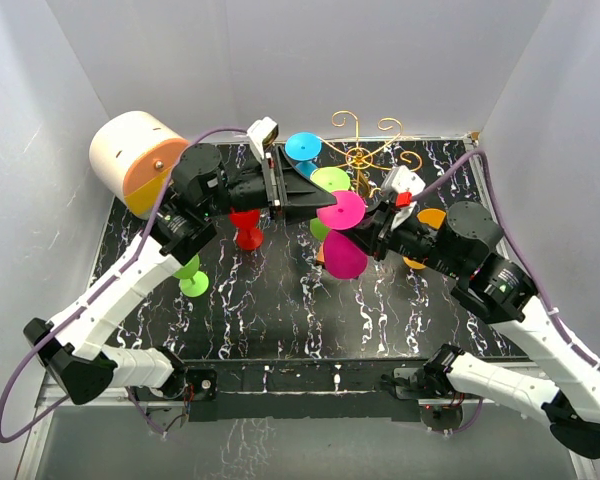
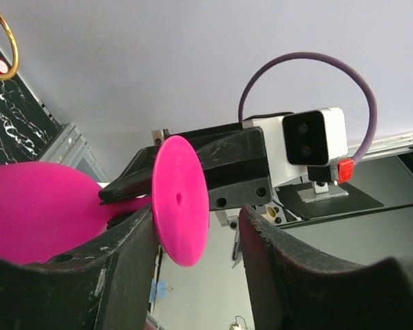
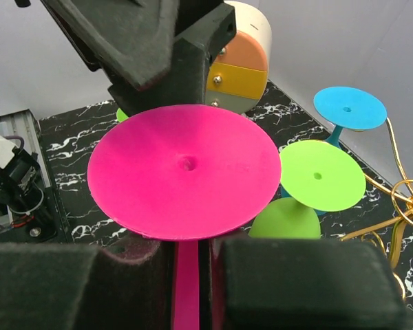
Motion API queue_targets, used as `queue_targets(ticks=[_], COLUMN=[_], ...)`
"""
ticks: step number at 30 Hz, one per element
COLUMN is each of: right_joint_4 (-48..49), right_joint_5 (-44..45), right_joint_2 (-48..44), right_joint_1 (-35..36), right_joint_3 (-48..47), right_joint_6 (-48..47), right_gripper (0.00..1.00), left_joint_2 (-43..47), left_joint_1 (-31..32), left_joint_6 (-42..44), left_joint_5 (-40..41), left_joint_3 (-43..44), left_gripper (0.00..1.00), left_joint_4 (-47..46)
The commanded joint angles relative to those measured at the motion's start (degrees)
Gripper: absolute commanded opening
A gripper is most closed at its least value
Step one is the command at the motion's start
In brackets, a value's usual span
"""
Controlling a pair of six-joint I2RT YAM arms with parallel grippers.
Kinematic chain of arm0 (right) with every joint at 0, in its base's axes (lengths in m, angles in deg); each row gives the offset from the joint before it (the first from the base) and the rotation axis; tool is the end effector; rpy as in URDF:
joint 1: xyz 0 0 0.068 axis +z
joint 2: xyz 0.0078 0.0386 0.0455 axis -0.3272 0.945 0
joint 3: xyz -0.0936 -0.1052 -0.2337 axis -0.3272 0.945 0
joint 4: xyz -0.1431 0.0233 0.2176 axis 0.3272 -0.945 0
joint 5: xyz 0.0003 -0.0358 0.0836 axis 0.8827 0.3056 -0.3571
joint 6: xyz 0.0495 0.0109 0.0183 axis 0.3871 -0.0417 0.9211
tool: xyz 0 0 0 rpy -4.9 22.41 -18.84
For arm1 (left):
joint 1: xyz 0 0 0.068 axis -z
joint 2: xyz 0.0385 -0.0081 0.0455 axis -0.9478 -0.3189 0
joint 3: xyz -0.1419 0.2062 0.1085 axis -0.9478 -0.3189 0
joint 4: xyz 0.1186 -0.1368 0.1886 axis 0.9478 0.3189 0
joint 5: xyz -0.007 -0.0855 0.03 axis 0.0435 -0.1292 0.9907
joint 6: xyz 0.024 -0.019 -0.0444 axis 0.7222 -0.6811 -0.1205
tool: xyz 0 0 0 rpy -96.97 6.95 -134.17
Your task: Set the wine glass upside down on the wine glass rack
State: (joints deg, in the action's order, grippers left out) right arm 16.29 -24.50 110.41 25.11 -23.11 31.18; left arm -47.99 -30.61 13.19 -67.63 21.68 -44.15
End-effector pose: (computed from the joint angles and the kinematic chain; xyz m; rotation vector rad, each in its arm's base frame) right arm 0.1107 0.1206 0.4443 -0.8609 1.4140 0.7477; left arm 0.1919 -0.1956 0.4774 0.2226 1.8192 -2.0154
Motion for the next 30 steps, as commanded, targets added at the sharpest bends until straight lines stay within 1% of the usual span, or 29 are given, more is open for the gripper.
queue_targets(ticks=[1, 7, 12, 13, 14, 17, 18, 20, 22, 26, 28, 30], right_joint_4=[6.59, 6.98, 5.92, 5.62, 5.16, 2.92, 1.76, -1.11, -4.5, -11.07, -11.07, -9.11], right_joint_5=[-0.67, -0.14, 0.25, 0.4, 0.64, 0.88, 1.0, 1.63, 2.24, 4.08, 6.76, 8.92], right_joint_2=[-1.71, -1.8, -2.96, -3.3, -3.62, -4.35, -4.57, -5.01, -5.6, -7.69, -9.2, -10.45], right_joint_1=[0.23, 0.14, 0.18, 0.16, 0.22, 0.14, 0.14, 0.15, 0.18, 0.11, 0.18, 0.18], right_joint_3=[0.25, 1.11, 2.21, 2.24, 2.25, 1.43, 1.0, 0.01, -1.08, -3.21, -3.12, -1.11], right_joint_6=[-0.9, -0.77, -0.23, 0.31, 0.97, 3.34, 4.11, 6.18, 8.19, 13.78, 20.59, 31.57], right_gripper=[0.0, 0.0, 0.0, 0.03, 0.11, 0.44, 0.51, 0.59, 0.64, 0.68, 0.69, 0.7], left_joint_2=[-0.87, -0.87, -0.81, -0.77, -0.71, -0.42, -0.48, -1.06, -1.96, -3.49, -3.73, -3.72], left_joint_1=[1.73, 2.52, 2.49, 2.53, 2.52, 2.53, 2.58, 2.62, 2.7, 2.97, 3.06, 3.06], left_joint_6=[-2.19, -3.49, -4.5, -4.98, -5.87, -11.94, -14.06, -16.18, -16.41, -16.26, -16.06, -14.88], left_joint_5=[-2.05, -0.95, -0.13, 0.19, 0.47, 1.42, 1.59, 1.7, 1.86, 1.95, 1.95, 2.02], left_joint_3=[0.8, -0.16, -0.44, -0.65, -1.13, -4.17, -5.23, -6.08, -5.44, -4.49, -4.46, -4.38], left_gripper=[0.44, 0.26, 0.02, 0.0, 0.0, 0.0, 0.0, 0.0, 0.0, 0.0, 0.0, 0.0], left_joint_4=[-0.92, -2.64, -3.25, -3.6, -4.4, -10.8, -13.16, -15.94, -15.79, -16.04, -16.02, -15.28])
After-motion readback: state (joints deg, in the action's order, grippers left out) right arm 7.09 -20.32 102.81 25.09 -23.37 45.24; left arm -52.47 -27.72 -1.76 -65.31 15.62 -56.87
